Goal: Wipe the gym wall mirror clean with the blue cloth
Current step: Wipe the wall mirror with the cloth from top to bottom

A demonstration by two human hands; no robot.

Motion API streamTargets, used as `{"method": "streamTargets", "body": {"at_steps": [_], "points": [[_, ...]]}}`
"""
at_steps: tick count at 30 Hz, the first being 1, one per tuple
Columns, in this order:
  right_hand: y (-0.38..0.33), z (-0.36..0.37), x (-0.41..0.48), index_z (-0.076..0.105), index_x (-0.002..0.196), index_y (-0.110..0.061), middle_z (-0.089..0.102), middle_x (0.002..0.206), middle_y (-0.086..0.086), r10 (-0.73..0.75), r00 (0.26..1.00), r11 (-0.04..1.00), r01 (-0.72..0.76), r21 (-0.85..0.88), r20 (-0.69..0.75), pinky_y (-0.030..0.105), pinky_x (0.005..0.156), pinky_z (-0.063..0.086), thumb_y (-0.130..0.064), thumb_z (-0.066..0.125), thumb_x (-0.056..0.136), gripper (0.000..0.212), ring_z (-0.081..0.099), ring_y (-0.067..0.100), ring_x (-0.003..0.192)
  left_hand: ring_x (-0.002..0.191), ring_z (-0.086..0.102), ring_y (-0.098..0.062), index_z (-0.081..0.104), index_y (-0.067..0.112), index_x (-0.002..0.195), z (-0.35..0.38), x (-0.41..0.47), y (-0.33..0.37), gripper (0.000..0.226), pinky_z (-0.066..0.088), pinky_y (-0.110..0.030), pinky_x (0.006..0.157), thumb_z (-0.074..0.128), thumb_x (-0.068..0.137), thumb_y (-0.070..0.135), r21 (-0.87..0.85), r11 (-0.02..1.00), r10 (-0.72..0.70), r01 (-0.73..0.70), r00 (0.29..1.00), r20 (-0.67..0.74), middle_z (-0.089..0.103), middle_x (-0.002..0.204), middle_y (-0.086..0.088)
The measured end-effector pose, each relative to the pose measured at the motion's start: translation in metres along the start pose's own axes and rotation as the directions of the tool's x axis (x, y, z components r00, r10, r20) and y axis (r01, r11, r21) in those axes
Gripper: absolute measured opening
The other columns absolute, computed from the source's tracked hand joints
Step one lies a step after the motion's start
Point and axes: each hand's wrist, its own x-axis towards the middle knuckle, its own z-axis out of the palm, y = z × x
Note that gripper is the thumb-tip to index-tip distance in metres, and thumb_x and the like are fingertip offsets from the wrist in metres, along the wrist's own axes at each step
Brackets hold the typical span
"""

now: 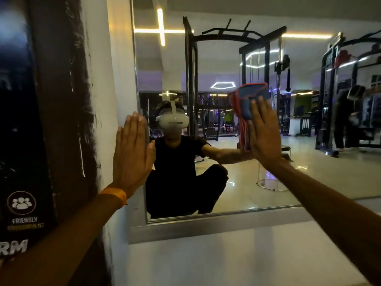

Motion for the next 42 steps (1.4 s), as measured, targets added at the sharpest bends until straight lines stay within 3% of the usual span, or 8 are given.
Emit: {"method": "streamTargets", "body": {"at_steps": [7,13,20,26,32,36,39,42], "points": [[0.006,0.012,-0.063,0.032,0.157,-0.015,0.030,0.163,0.011,-0.607,0.771,0.786,0.619,0.001,0.193,0.042,0.128,0.009,-0.041,0.024,0.113,0.051,0.014,0.026,0.157,0.161,0.006,-0.031,0.015,0.006,0.164,0.027,0.008,0.047,0.068,0.006,-0.053,0.130,0.027,0.107,0.042,0.041,0.997,0.067,-0.067,0.998,-0.001,0.012,0.173,-0.014],[0.033,0.001,0.004,0.016,0.163,-0.019,0.013,0.172,0.007,0.176,0.982,0.984,-0.175,0.024,-0.071,0.050,0.129,0.002,-0.047,0.013,0.112,0.058,0.002,0.027,0.159,0.161,0.008,-0.032,0.020,0.006,0.164,0.038,0.008,0.060,0.068,0.000,-0.048,0.130,0.025,0.108,0.044,0.095,0.994,0.054,-0.051,0.998,-0.030,0.014,0.173,-0.013],[0.022,0.023,-0.028,0.041,0.155,-0.010,0.039,0.161,0.015,-0.619,0.778,0.783,0.621,0.009,0.108,0.044,0.127,0.010,-0.037,0.029,0.113,0.051,0.026,0.033,0.152,0.161,0.006,-0.029,0.019,0.007,0.164,0.042,0.001,0.066,0.068,0.005,-0.053,0.130,0.028,0.106,0.042,0.192,0.981,-0.022,0.023,1.000,-0.006,0.010,0.173,-0.012],[0.047,0.002,-0.003,0.018,0.163,-0.013,0.014,0.170,0.013,0.028,0.997,0.999,-0.025,0.048,-0.068,0.053,0.128,0.008,-0.027,0.045,0.110,0.060,-0.001,0.025,0.157,0.161,0.000,-0.024,0.017,0.006,0.164,0.050,-0.002,0.081,0.067,-0.007,-0.040,0.130,0.033,0.107,0.037,0.158,0.986,-0.041,0.044,0.999,-0.026,0.006,0.173,-0.010],[0.048,0.028,-0.154,0.037,0.158,-0.016,0.031,0.166,0.011,-0.493,0.854,0.866,0.500,0.000,0.167,0.050,0.128,0.018,-0.034,0.049,0.105,0.057,0.016,0.029,0.158,0.161,0.006,-0.028,0.020,0.012,0.164,0.063,-0.011,0.110,0.063,0.004,-0.053,0.130,0.032,0.107,0.038,0.130,0.990,0.047,-0.048,0.999,0.011,0.011,0.173,-0.011],[0.127,-0.005,-0.135,0.023,0.162,-0.012,0.014,0.171,0.011,0.053,0.997,0.999,-0.053,-0.006,-0.050,0.066,0.119,0.029,-0.034,0.045,0.109,0.061,0.015,0.035,0.158,0.161,0.005,-0.028,0.021,0.012,0.164,0.075,-0.028,0.116,0.063,0.004,-0.051,0.130,0.032,0.107,0.037,0.129,0.989,0.061,-0.067,0.997,0.046,0.011,0.174,-0.010],[0.109,-0.009,-0.138,0.018,0.164,-0.017,0.013,0.172,0.008,0.432,0.893,0.900,-0.417,0.126,-0.126,0.061,0.126,0.017,-0.039,0.029,0.112,0.057,0.008,0.031,0.159,0.161,0.008,-0.033,0.025,0.008,0.163,0.086,-0.046,0.113,0.064,0.011,-0.060,0.128,0.034,0.106,0.035,0.176,0.977,0.104,-0.120,0.990,0.098,0.013,0.173,-0.014],[0.063,0.013,-0.190,0.018,0.163,-0.020,0.008,0.173,0.004,-0.084,0.991,0.990,0.072,0.118,0.104,0.049,0.129,0.008,-0.040,0.031,0.111,0.057,0.007,0.027,0.160,0.160,0.010,-0.036,0.026,0.007,0.162,0.092,-0.051,0.114,0.064,0.013,-0.062,0.126,0.036,0.105,0.033,0.215,0.968,0.114,-0.128,0.990,0.077,0.014,0.172,-0.017]]}}
